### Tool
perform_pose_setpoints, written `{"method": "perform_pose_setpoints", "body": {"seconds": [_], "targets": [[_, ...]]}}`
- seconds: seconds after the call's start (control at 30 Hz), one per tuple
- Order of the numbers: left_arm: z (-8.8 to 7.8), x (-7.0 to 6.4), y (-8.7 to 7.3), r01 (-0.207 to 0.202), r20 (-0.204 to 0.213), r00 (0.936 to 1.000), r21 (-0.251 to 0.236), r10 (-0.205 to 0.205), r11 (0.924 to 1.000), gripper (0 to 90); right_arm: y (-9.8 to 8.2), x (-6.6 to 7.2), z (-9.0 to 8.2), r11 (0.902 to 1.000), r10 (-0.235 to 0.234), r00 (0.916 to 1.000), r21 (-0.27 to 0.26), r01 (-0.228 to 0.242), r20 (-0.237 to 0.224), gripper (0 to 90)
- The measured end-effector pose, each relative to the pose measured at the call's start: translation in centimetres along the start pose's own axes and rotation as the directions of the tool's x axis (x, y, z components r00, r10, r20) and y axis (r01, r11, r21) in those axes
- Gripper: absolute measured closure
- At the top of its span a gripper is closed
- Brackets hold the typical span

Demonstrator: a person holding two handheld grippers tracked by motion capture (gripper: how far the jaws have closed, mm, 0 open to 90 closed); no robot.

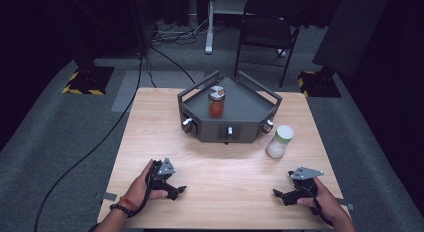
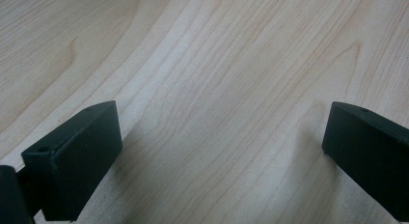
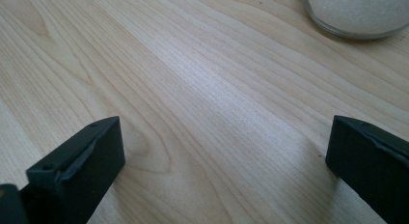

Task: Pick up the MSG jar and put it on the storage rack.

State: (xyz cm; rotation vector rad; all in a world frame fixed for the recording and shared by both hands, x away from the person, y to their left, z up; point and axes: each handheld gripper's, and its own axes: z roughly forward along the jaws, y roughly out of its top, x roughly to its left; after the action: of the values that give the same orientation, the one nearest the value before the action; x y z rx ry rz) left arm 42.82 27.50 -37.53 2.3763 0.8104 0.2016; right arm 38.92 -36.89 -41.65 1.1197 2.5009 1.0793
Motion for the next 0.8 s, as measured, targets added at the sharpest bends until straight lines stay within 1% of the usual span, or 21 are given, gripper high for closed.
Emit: {"method": "perform_pose_setpoints", "body": {"seconds": [0.27, 0.33, 0.43, 0.5, 0.6, 0.63, 0.67, 0.8], "targets": [[0.0, 0.0, 0.0, 0.0, 0.0, 1.0, 0.0, 0.0, 1.0, 0.1, -0.1, 0.1, -0.1, 1.0, 0.0, 1.0, -0.002, 0.0, 0.005, 0.2], [0.0, 0.0, 0.0, 0.0, 0.0, 1.0, 0.0, 0.0, 1.0, 0.1, -0.1, 0.2, -0.1, 1.0, -0.006, 0.9999, -0.005, 0.006, 0.011, 0.2], [0.0, 0.0, 0.0, 0.0, 0.0, 1.0, 0.0, 0.0, 1.0, 0.0, 0.0, 0.7, -0.3, 0.9996, -0.025, 0.9984, -0.009, 0.025, 0.052, 0.8], [0.0, 0.0, 0.0, 0.0, 0.0, 1.0, 0.0, 0.0, 1.0, 0.1, -0.2, 0.7, -0.6, 0.9992, 0.004, 0.9985, -0.039, -0.002, 0.054, 0.9], [0.0, 0.0, 0.0, 0.0, 0.0, 1.0, 0.0, 0.0, 1.0, 0.1, -0.2, 1.0, -1.0, 0.9973, 0.014, 0.9969, -0.072, -0.008, 0.078, 0.9], [0.0, 0.0, 0.0, 0.001, 0.0, 1.0, 0.0, -0.001, 1.0, 0.1, -0.2, 1.0, -1.0, 0.9973, 0.014, 0.9969, -0.072, -0.008, 0.078, 0.9], [0.0, 0.0, 0.0, 0.0, 0.0, 1.0, 0.0, 0.0, 1.0, 0.0, -0.3, 1.1, -1.2, 0.9959, 0.027, 0.9952, -0.089, -0.018, 0.095, 0.9], [0.0, 0.0, 0.0, 0.001, 0.0, 1.0, 0.0, -0.001, 1.0, 0.0, -0.2, 1.1, -1.4, 0.994, 0.042, 0.9935, -0.104, -0.031, 0.106, 0.9]]}}
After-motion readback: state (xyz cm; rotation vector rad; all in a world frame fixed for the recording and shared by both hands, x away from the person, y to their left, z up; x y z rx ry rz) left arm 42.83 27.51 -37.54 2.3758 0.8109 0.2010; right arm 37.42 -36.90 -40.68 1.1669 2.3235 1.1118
